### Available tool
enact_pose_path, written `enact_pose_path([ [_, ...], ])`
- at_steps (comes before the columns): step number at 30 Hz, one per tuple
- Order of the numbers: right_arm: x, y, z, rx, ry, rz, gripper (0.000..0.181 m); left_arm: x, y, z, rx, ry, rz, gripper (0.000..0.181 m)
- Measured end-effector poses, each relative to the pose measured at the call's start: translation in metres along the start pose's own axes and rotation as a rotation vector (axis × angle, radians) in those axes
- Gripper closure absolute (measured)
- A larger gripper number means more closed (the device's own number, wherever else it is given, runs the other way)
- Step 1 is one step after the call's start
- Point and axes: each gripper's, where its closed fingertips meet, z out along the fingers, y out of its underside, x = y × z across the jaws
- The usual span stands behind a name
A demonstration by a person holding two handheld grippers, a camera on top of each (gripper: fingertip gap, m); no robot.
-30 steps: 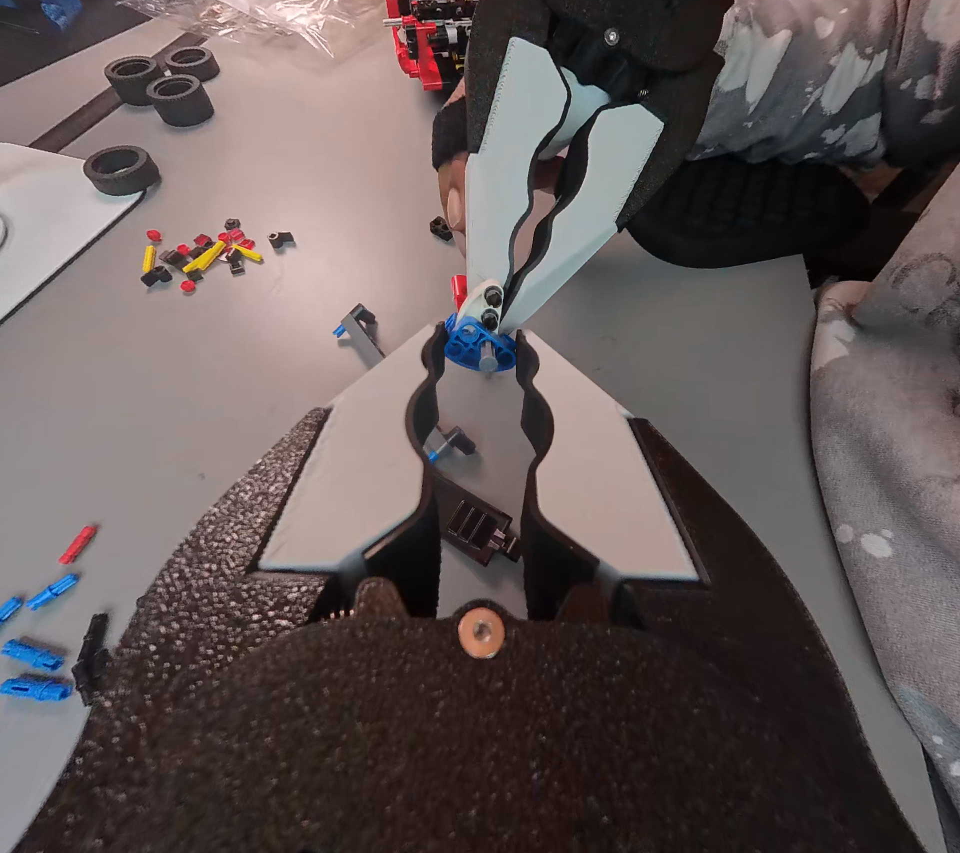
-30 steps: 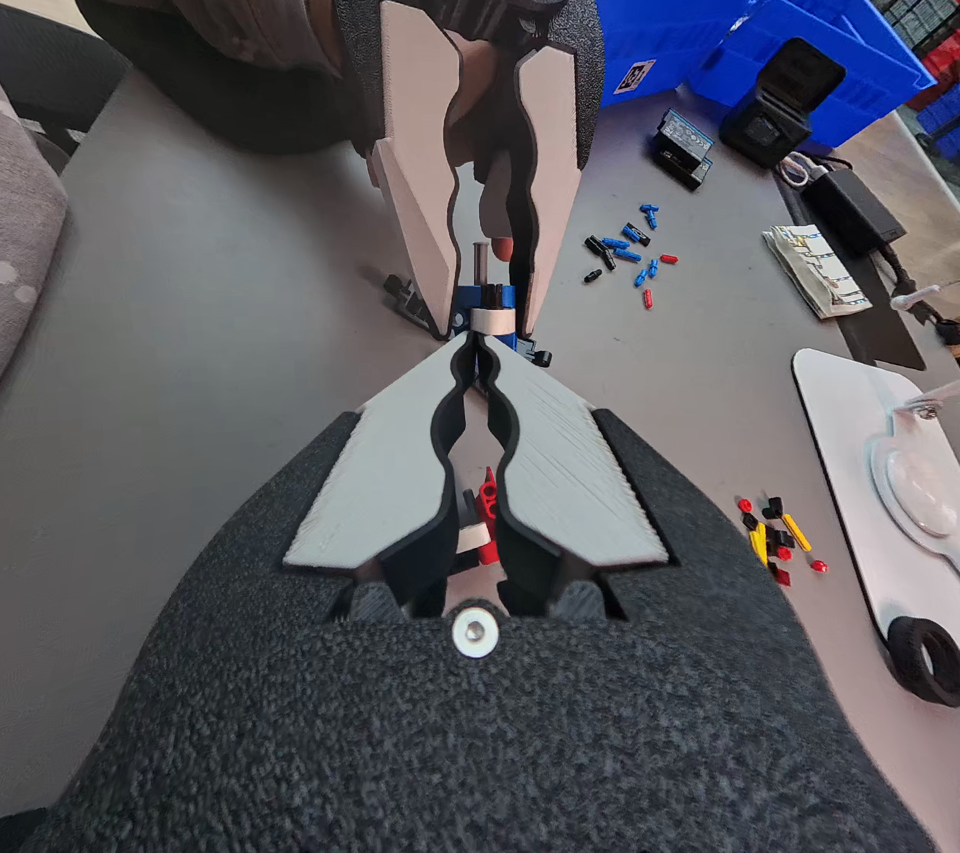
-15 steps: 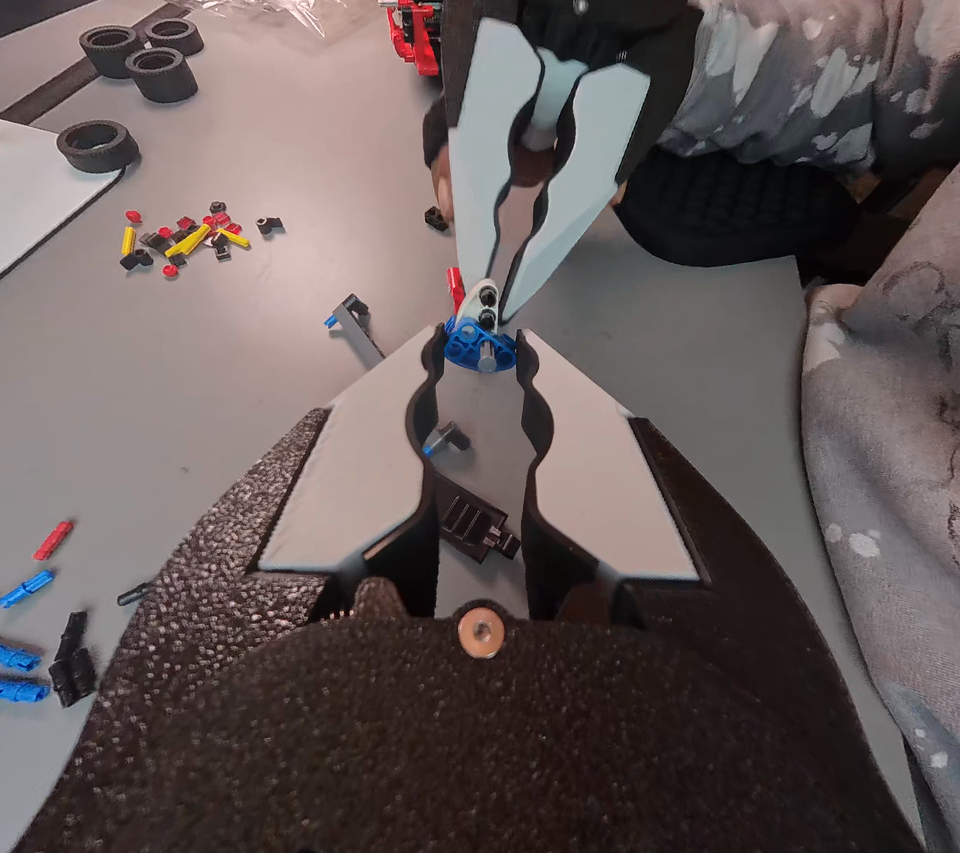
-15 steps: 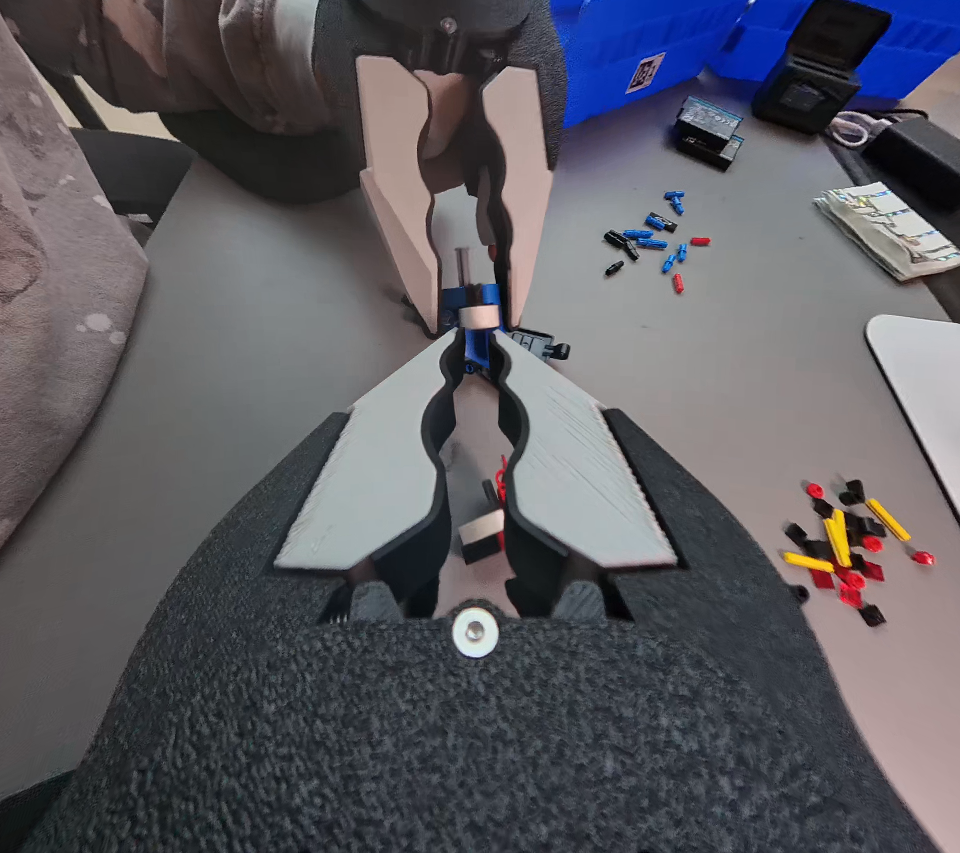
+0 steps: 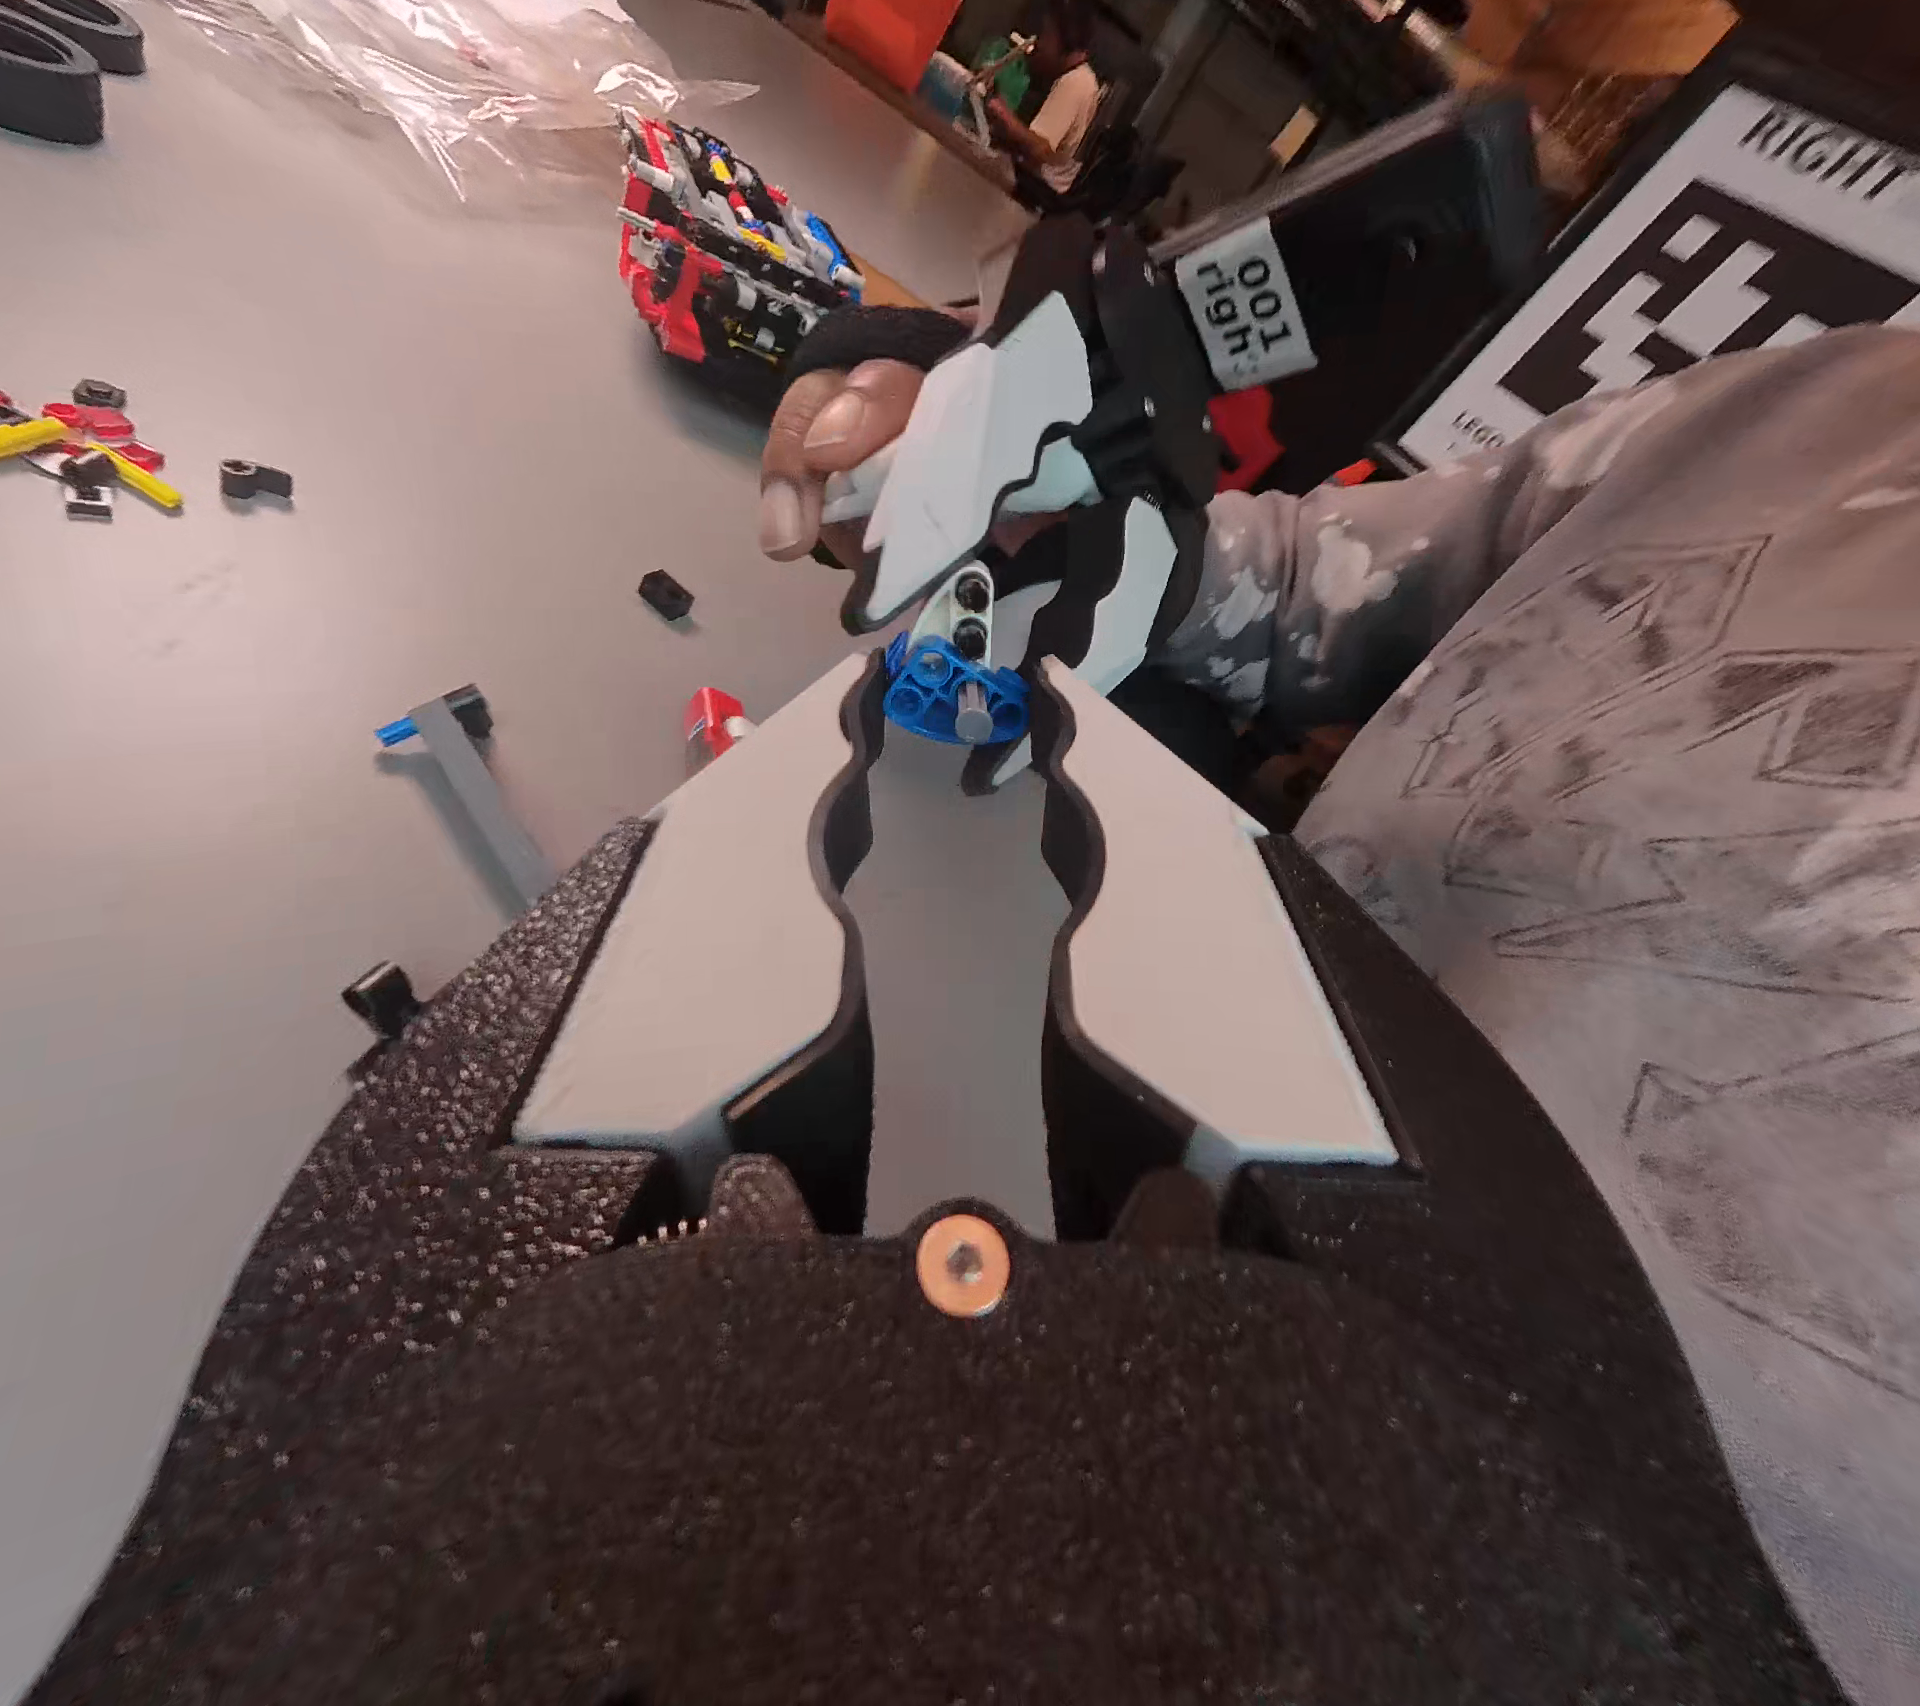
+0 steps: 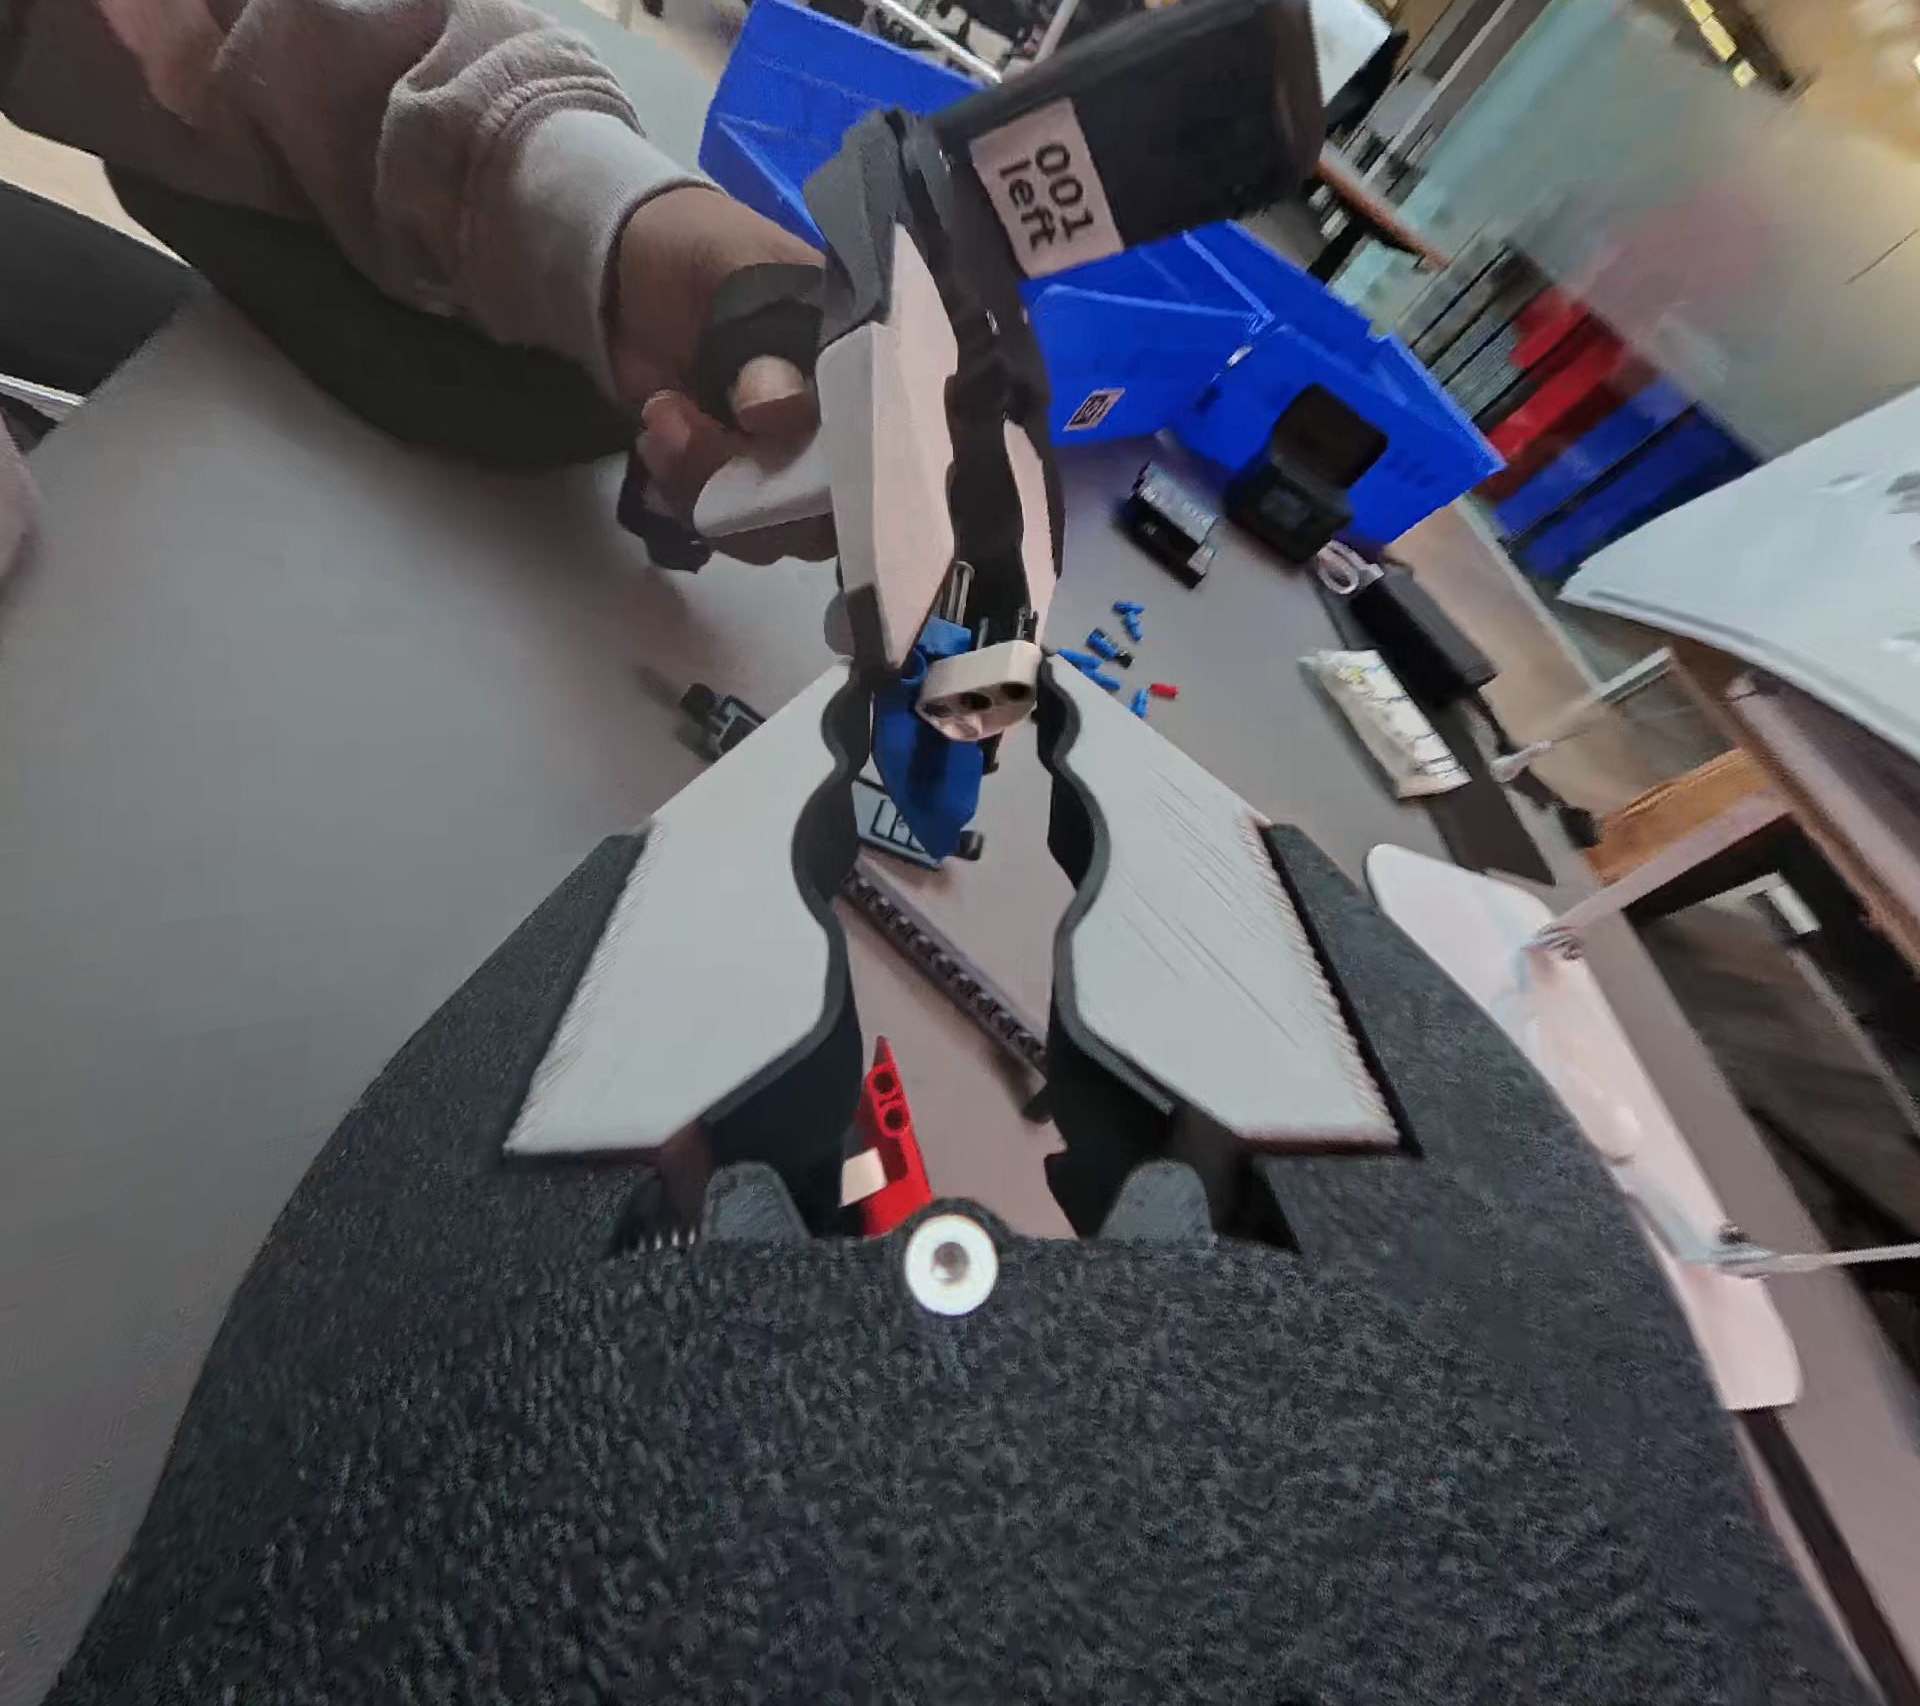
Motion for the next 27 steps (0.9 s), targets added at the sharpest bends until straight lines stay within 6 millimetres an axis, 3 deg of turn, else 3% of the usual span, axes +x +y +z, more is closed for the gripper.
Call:
enact_pose_path([
  [5,0.001,-0.009,-0.007,0.035,0.016,-0.038,0.155,0.006,-0.005,-0.002,0.041,0.120,-0.176,0.155],
  [7,0.008,-0.007,-0.013,0.041,0.013,0.018,0.156,0.003,-0.011,-0.010,0.067,0.097,-0.150,0.150],
  [10,0.011,-0.005,-0.017,0.052,-0.001,0.069,0.156,-0.002,-0.015,-0.020,0.071,0.034,-0.073,0.156],
  [15,-0.001,-0.003,-0.009,0.034,-0.042,0.052,0.156,0.000,-0.006,-0.014,0.002,-0.009,0.015,0.178],
  [21,-0.006,-0.006,-0.009,0.032,-0.091,0.069,0.156,0.006,-0.002,-0.018,-0.117,-0.056,0.144,0.179],
  [27,-0.010,-0.008,-0.006,0.030,-0.127,0.078,0.156,0.010,0.000,-0.022,-0.164,-0.059,0.160,0.179],
])
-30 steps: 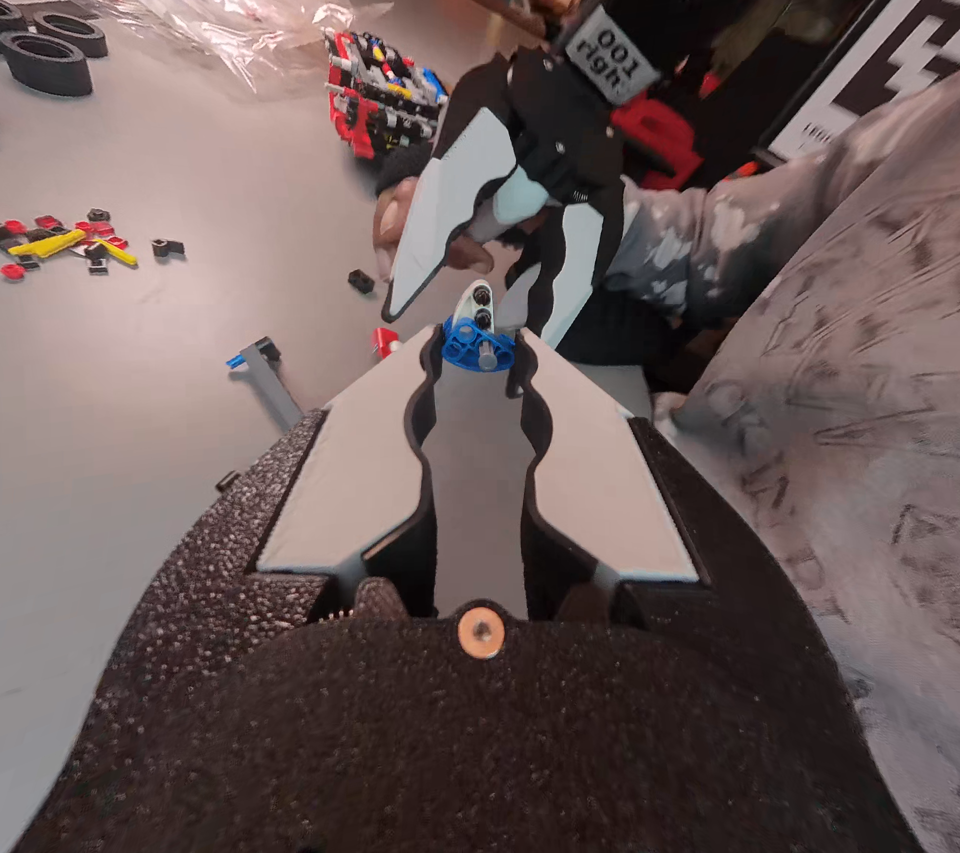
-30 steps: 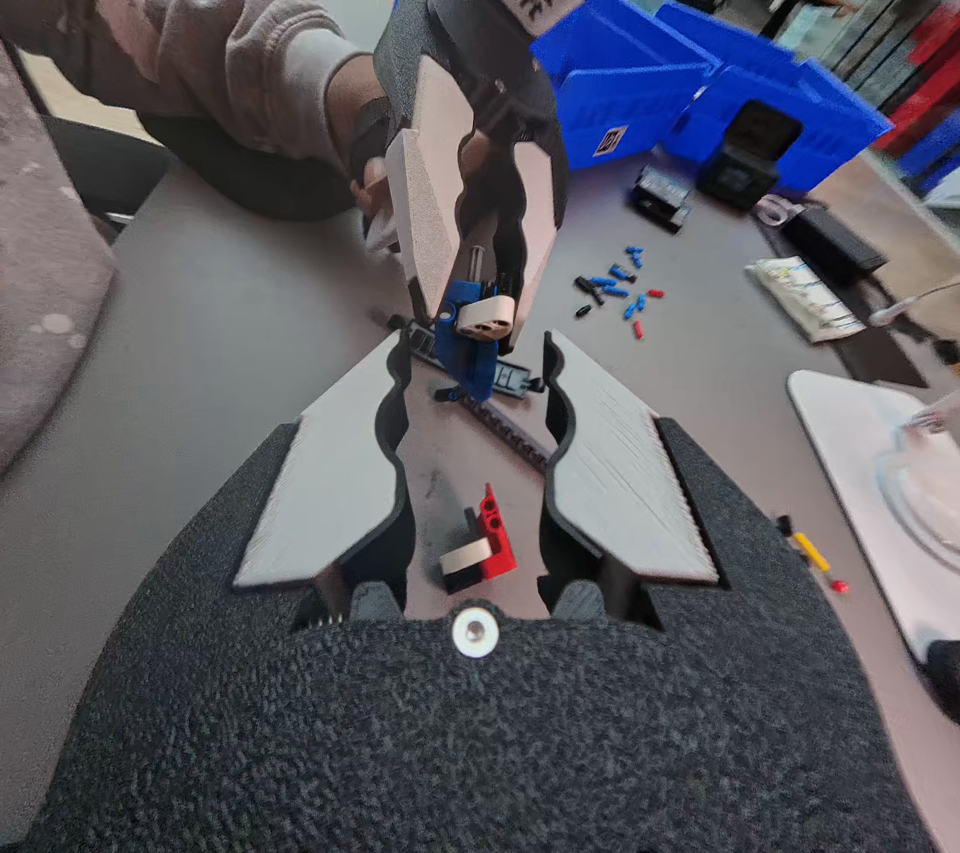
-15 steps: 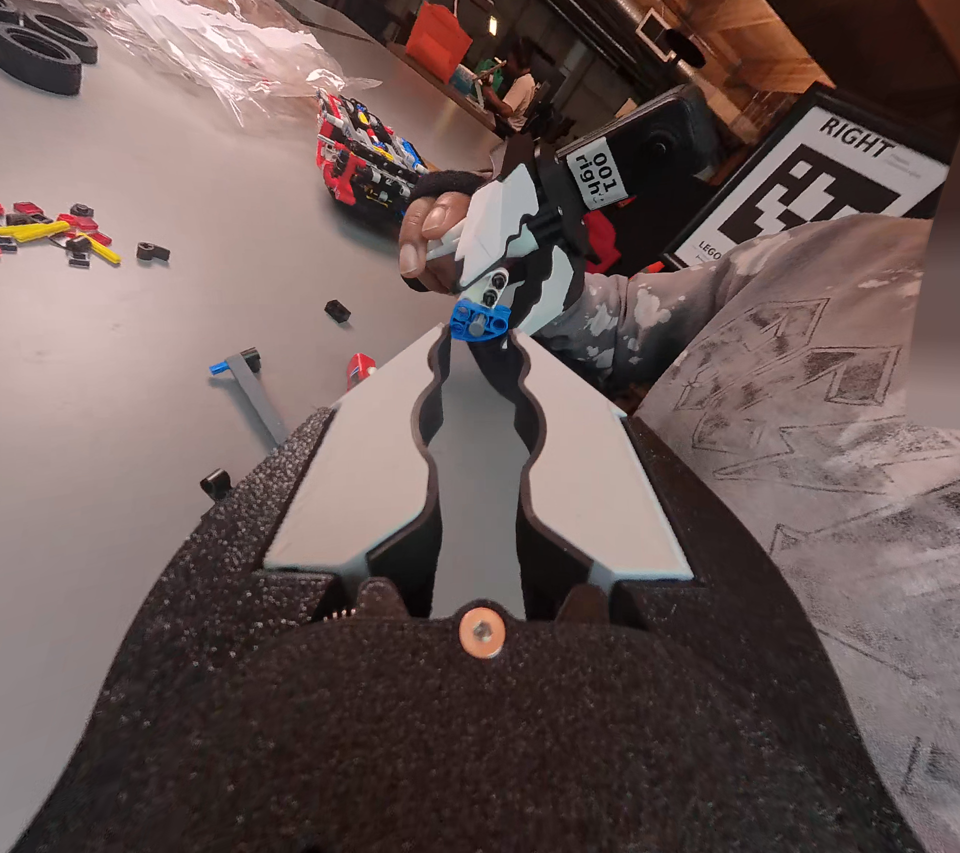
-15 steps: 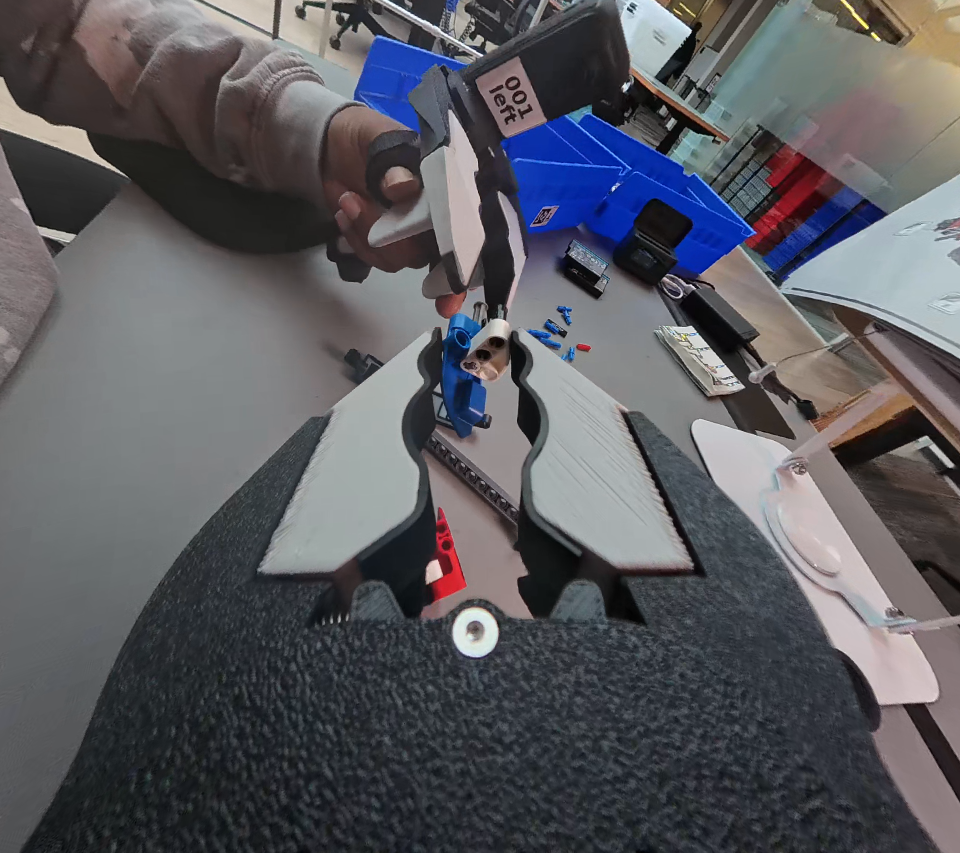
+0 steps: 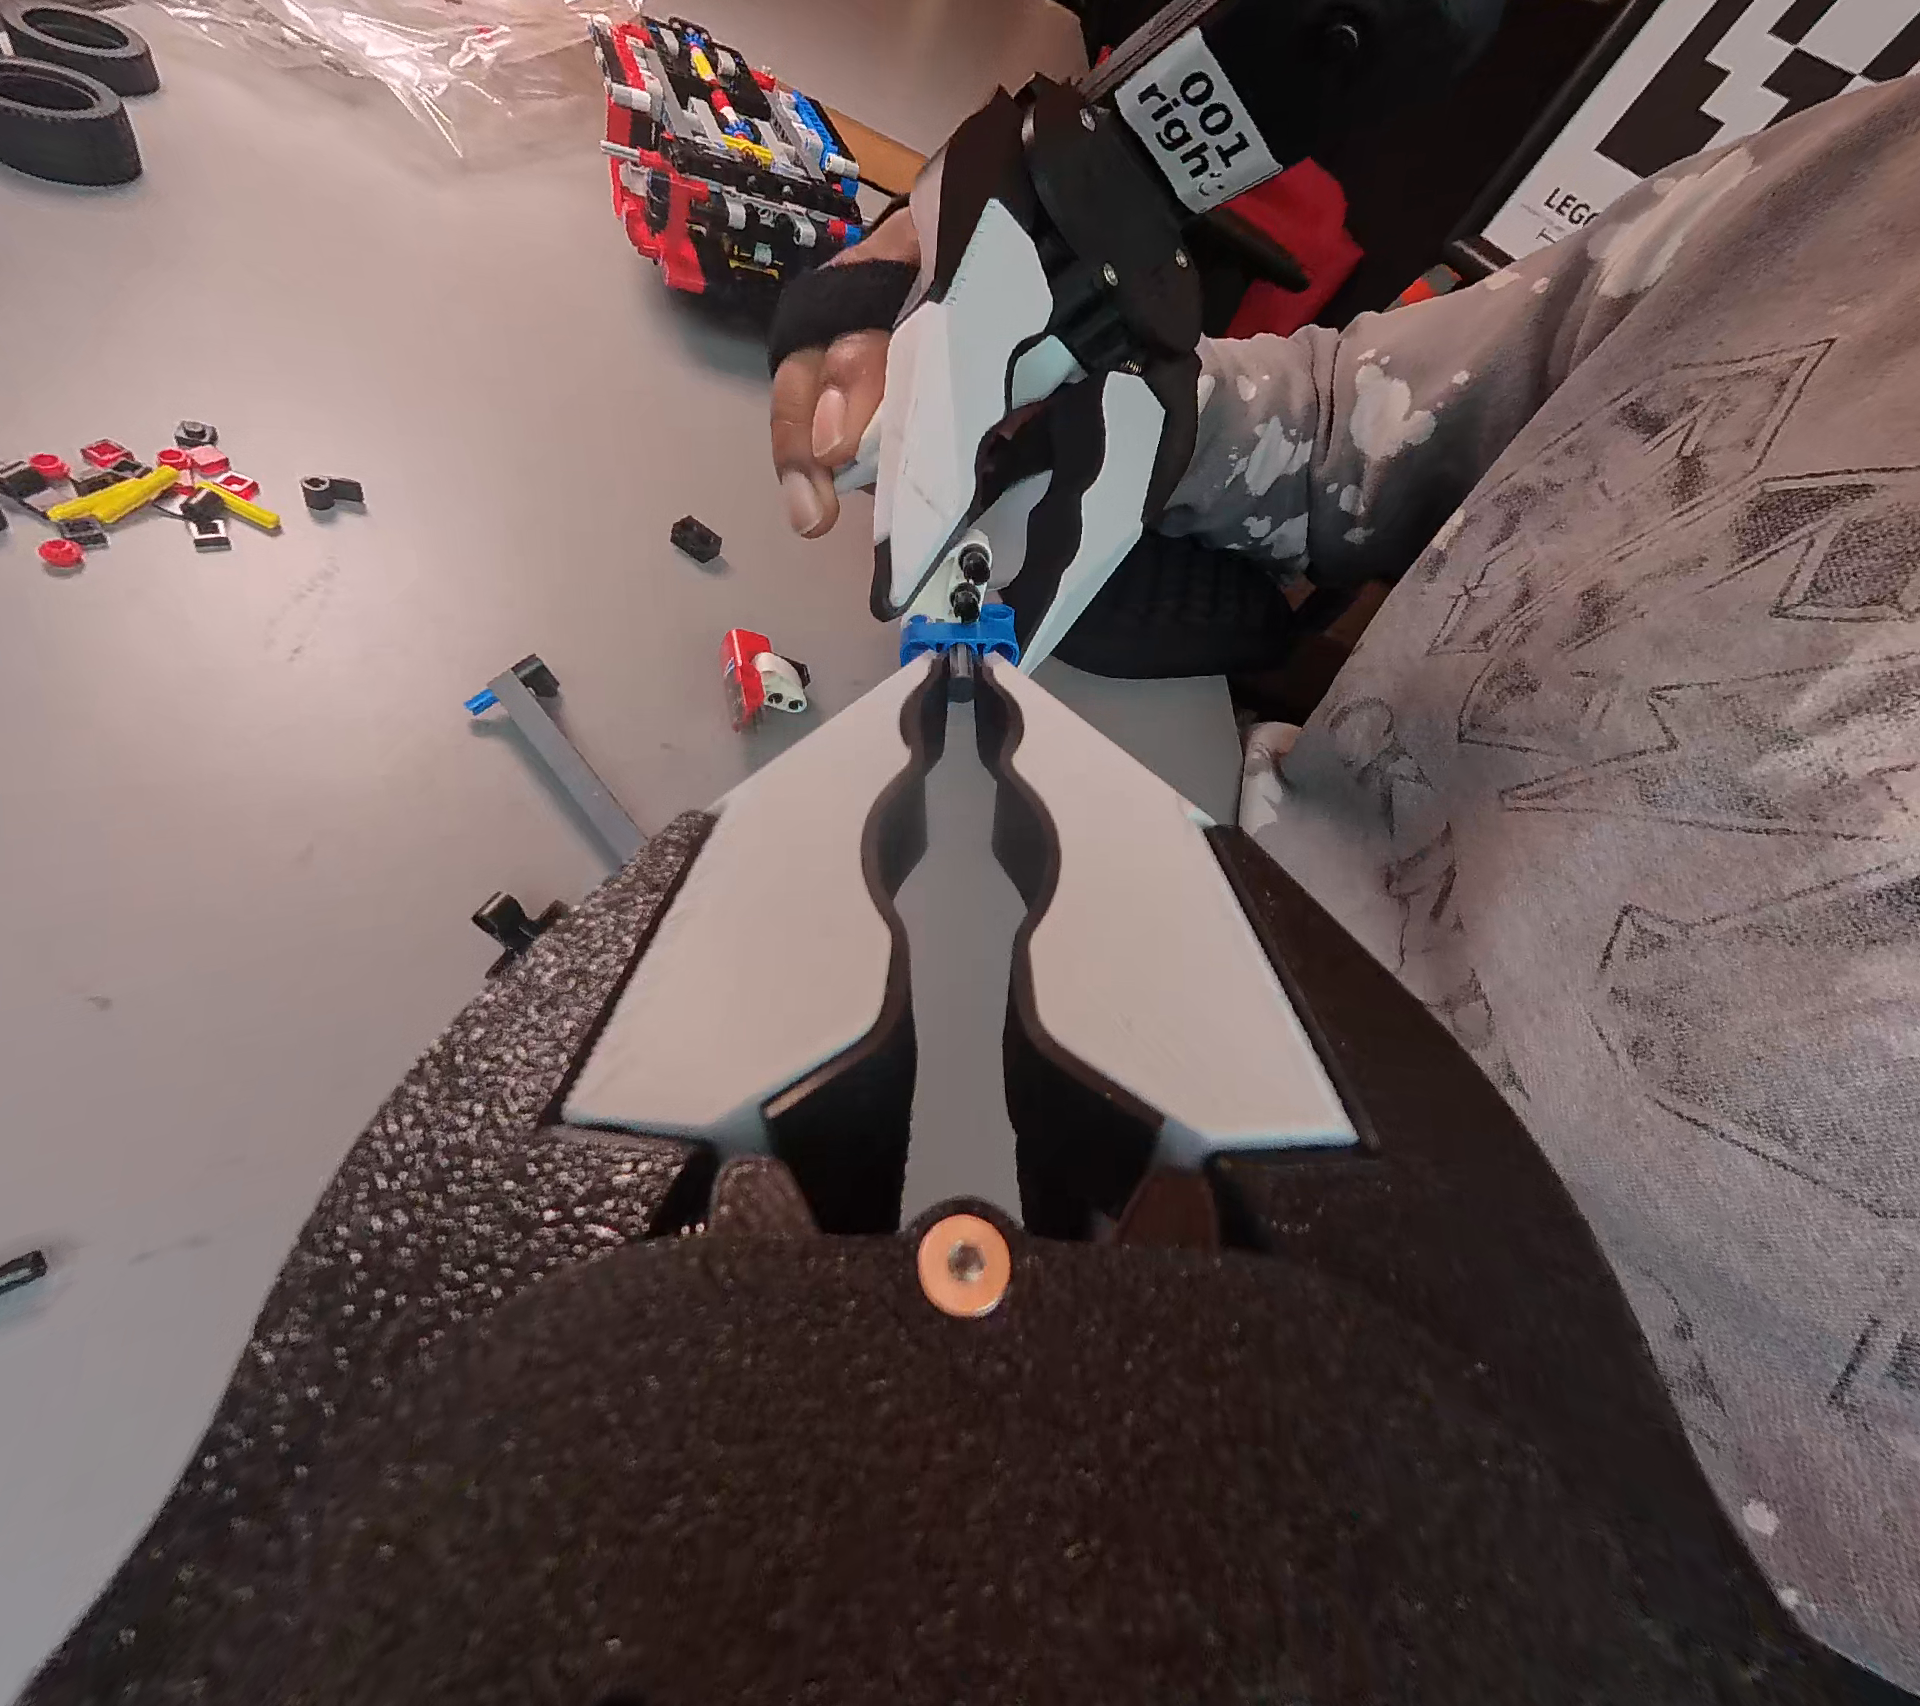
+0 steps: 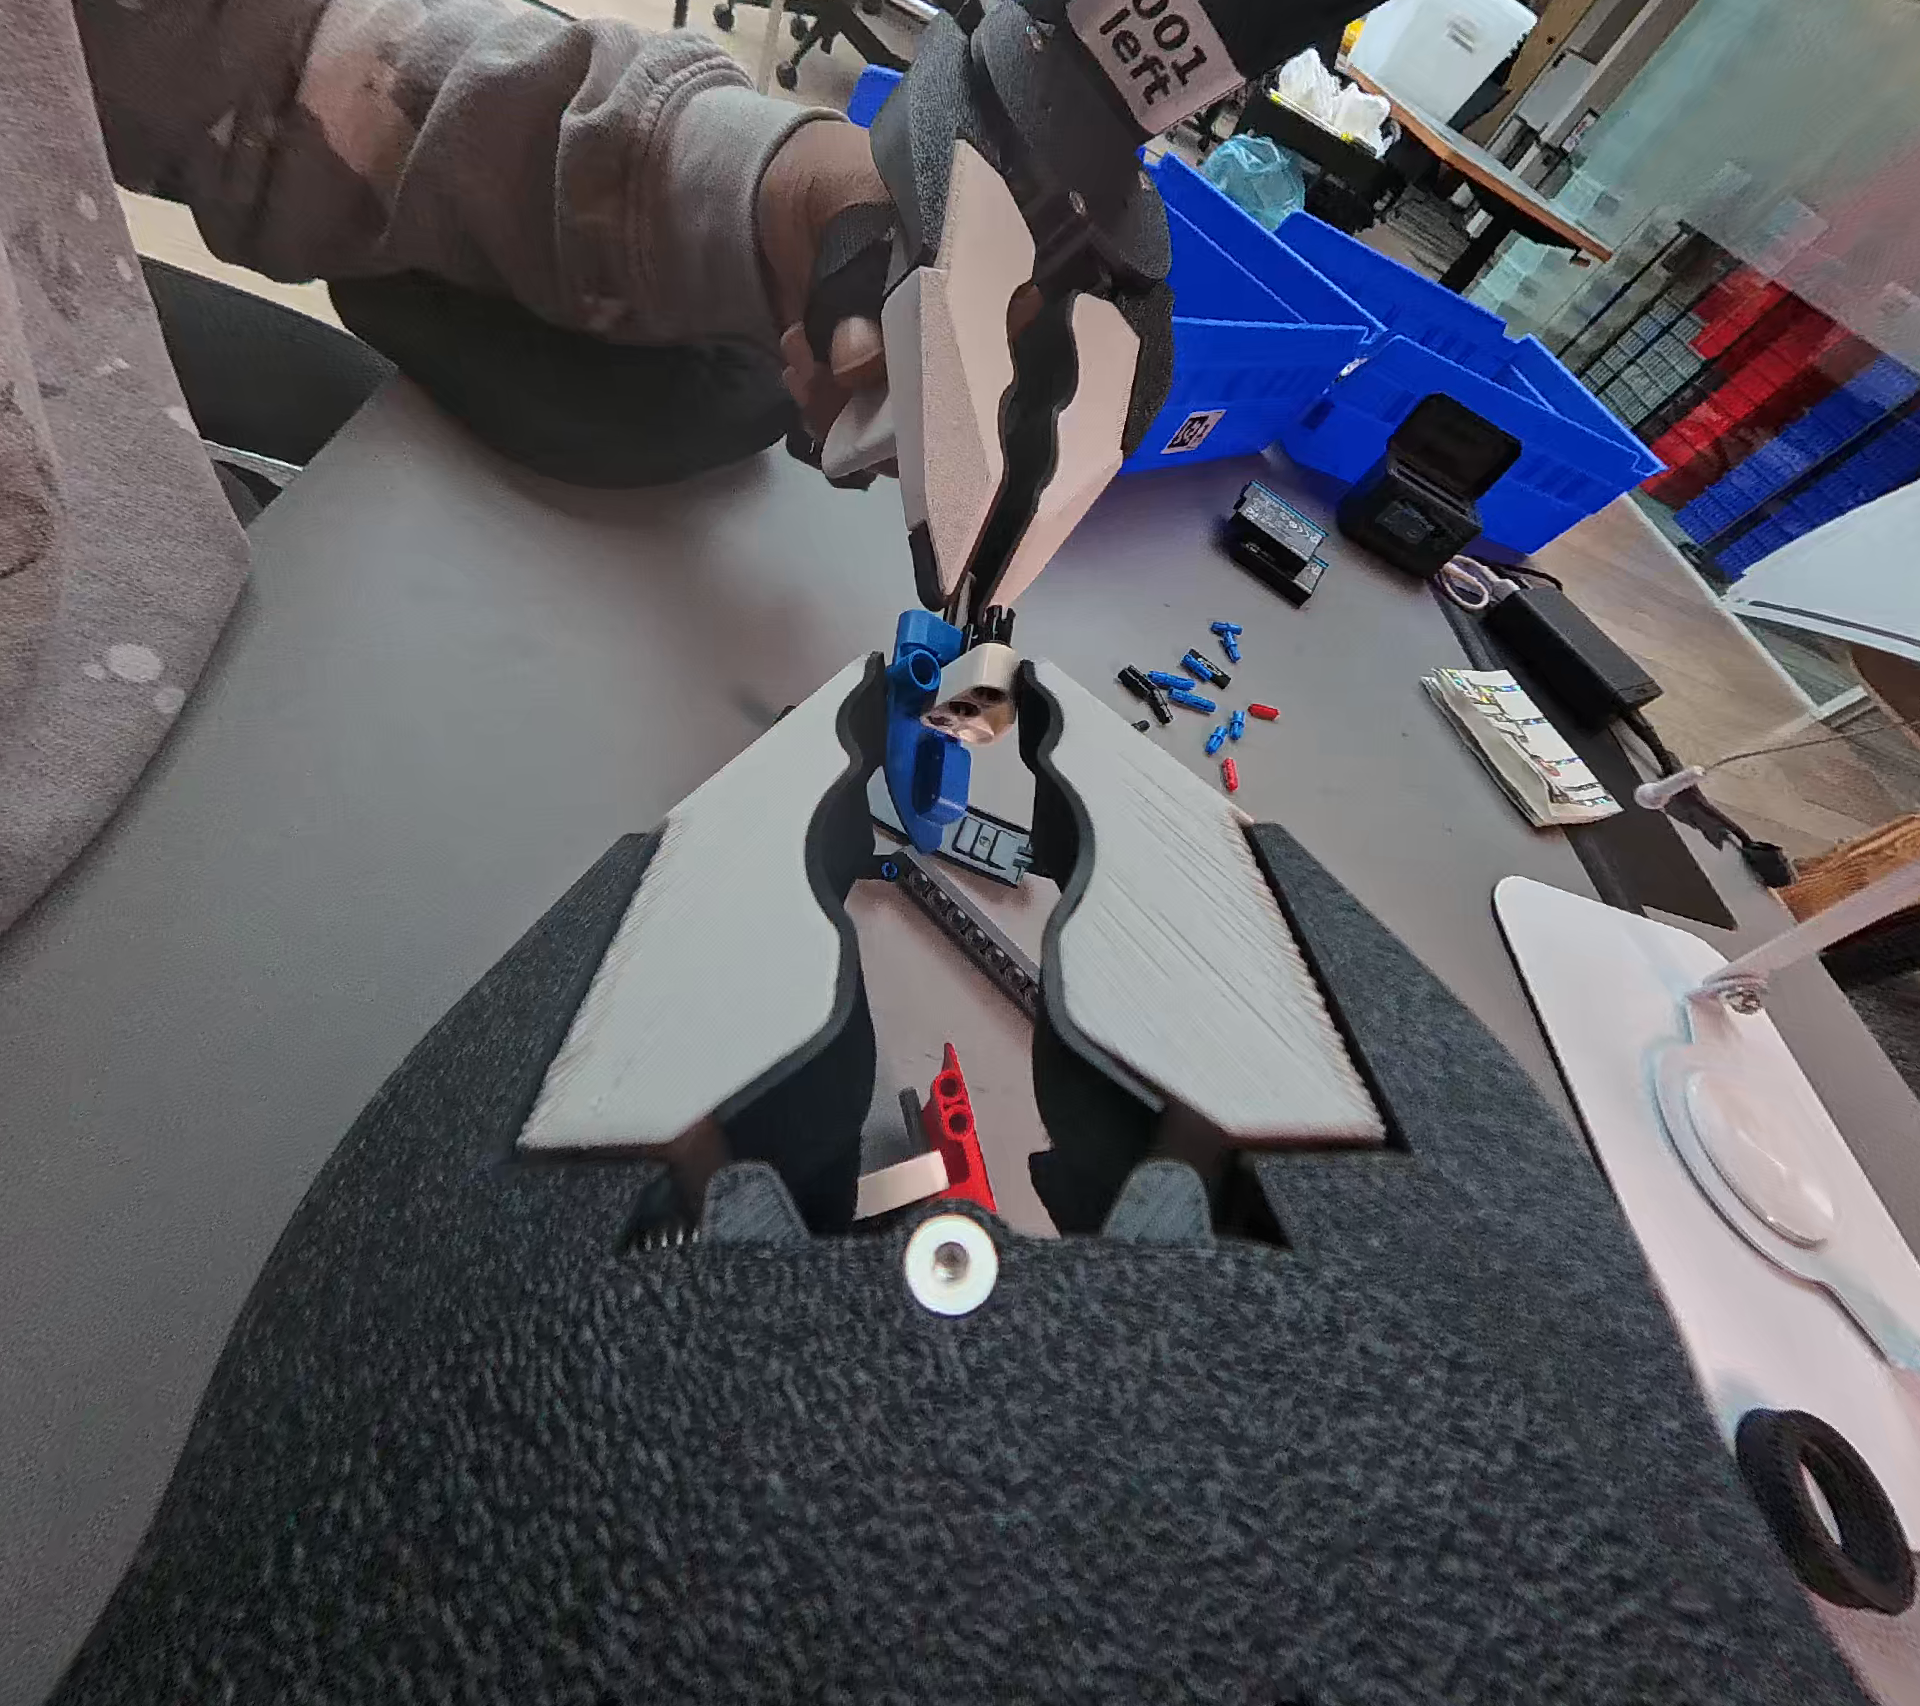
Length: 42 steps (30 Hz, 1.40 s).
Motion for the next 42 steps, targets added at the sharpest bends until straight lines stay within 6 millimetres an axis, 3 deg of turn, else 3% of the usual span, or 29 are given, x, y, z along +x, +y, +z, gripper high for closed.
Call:
enact_pose_path([
  [6,-0.001,-0.002,-0.002,-0.003,-0.020,0.019,0.157,0.003,-0.002,0.000,-0.026,-0.019,0.036,0.179],
  [9,-0.003,-0.002,-0.001,0.009,-0.052,0.110,0.156,0.003,0.000,0.000,-0.034,-0.036,0.085,0.179],
  [12,-0.010,0.002,0.004,0.027,-0.129,0.258,0.131,0.006,-0.002,0.001,-0.007,-0.047,0.139,0.179],
  [16,-0.016,-0.007,0.010,0.099,-0.200,0.355,0.155,0.014,-0.004,0.006,0.003,-0.052,0.227,0.179],
  [20,-0.003,-0.007,0.001,0.131,-0.162,0.346,0.156,0.008,-0.011,-0.003,0.026,-0.122,0.286,0.179],
  [23,0.017,0.002,-0.019,0.131,-0.094,0.359,0.156,-0.006,-0.021,-0.031,0.066,-0.209,0.289,0.179],
  [27,0.016,0.017,-0.012,0.034,-0.061,0.299,0.156,-0.027,-0.038,-0.067,0.093,-0.382,0.298,0.179],
  [29,0.015,0.031,-0.007,-0.027,-0.058,0.278,0.156,-0.045,-0.053,-0.103,0.112,-0.581,0.321,0.179],
  [32,0.015,0.046,-0.005,-0.086,-0.061,0.273,0.155,-0.071,-0.065,-0.177,0.157,-0.893,0.287,0.178],
  [34,0.016,0.049,-0.006,-0.086,-0.064,0.291,0.156,-0.094,-0.051,-0.234,0.115,-1.137,0.192,0.178],
  [37,0.019,0.052,-0.007,-0.079,-0.058,0.318,0.155,-0.122,0.003,-0.307,-0.053,-1.418,-0.049,0.178],
  [39,0.022,0.052,-0.008,-0.065,-0.049,0.333,0.155,-0.133,0.044,-0.324,-0.169,-1.447,-0.219,0.178],
  [42,0.026,0.051,-0.009,-0.060,-0.032,0.328,0.155,-0.145,0.076,-0.330,-0.269,-1.464,-0.307,0.177],
])
